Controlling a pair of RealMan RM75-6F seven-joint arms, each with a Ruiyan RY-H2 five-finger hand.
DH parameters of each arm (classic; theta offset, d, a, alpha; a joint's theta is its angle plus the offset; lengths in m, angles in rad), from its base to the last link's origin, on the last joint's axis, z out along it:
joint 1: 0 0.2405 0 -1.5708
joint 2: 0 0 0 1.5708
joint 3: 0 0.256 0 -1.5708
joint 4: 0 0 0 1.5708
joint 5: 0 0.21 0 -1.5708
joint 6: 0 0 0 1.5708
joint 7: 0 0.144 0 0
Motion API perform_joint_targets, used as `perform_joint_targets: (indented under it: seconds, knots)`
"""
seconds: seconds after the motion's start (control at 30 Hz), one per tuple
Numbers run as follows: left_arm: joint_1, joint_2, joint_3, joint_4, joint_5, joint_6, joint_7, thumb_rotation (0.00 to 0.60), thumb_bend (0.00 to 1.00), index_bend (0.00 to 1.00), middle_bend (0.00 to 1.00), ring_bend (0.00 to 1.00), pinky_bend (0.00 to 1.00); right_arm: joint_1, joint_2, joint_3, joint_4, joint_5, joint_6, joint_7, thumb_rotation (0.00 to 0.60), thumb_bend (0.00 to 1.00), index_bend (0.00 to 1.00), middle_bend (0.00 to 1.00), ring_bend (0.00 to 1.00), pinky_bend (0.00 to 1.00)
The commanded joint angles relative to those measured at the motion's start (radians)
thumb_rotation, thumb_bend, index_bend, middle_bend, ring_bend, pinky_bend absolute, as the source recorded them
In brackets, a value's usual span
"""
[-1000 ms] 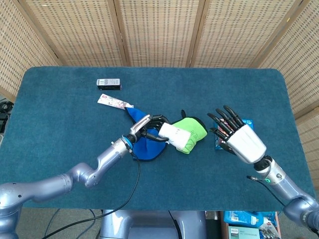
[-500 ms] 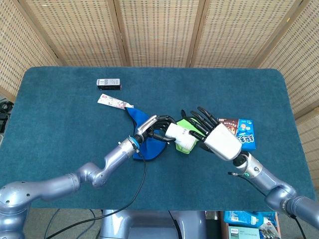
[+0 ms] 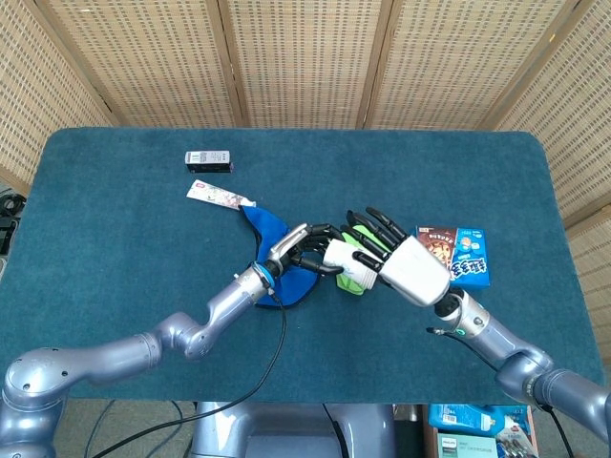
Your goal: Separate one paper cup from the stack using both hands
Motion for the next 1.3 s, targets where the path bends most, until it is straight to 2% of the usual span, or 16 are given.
perform_joint_targets:
  seconds: [0.03,0.53,1.3]
  knots:
    - [0.0,-0.002,-0.001,0.005,0.002,-0.001,-0.005,0.6,0.17,0.54,0.55,0.48,0.48,0.002,-0.005,-0.005,0.007,0.003,0.003,-0.001,0.6,0.38,0.48,0.24,0.03,0.17]
    - [-0.001,-0.016,0.005,0.024,0.012,-0.006,-0.018,0.6,0.17,0.54,0.55,0.48,0.48,0.013,-0.012,-0.026,0.034,0.014,0.03,0.012,0.6,0.43,0.57,0.25,0.03,0.19]
    - [0.0,-0.03,0.009,0.036,0.02,-0.007,-0.029,0.6,0.17,0.54,0.55,0.48,0.48,0.034,-0.006,-0.055,0.049,0.004,0.026,-0.035,0.6,0.68,0.62,0.27,0.03,0.2]
